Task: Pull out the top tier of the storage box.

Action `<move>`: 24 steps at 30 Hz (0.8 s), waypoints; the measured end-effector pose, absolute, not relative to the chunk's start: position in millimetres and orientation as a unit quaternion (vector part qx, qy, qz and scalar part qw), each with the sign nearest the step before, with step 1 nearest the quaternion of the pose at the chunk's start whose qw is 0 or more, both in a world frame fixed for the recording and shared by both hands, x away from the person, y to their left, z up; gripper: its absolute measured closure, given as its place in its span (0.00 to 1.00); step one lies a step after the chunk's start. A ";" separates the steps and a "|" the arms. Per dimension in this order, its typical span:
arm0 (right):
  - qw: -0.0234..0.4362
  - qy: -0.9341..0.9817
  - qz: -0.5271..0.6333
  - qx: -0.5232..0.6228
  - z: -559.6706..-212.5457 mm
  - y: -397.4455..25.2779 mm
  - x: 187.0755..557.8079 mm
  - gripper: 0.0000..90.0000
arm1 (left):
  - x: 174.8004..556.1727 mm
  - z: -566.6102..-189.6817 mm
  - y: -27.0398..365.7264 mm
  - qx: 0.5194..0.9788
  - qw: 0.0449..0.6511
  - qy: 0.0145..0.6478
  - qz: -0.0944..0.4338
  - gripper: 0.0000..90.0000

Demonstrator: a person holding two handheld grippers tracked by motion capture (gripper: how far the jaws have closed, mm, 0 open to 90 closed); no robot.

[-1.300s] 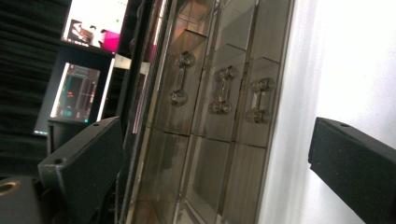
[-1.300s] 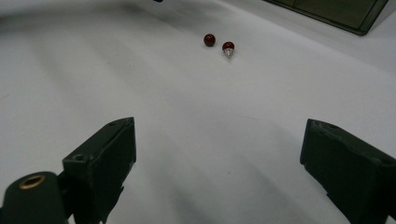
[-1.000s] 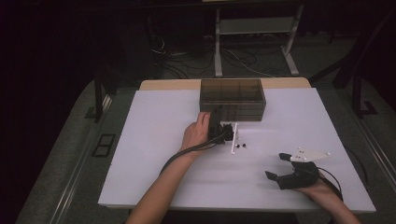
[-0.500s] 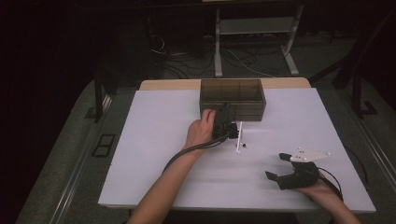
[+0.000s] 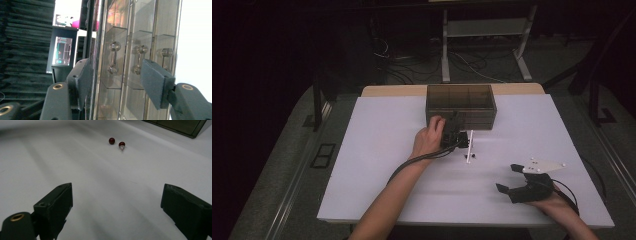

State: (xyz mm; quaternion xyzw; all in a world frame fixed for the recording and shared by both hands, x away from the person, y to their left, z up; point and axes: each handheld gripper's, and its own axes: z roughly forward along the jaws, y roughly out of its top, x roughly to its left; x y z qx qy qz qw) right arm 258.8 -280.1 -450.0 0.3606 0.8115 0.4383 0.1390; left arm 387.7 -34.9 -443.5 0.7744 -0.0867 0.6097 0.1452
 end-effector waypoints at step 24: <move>0.141 0.811 0.438 0.360 -449.8 -281.3 258.8 0.11 | 395.4 -444.2 -41.7 0.776 0.125 -0.077 0.613 0.80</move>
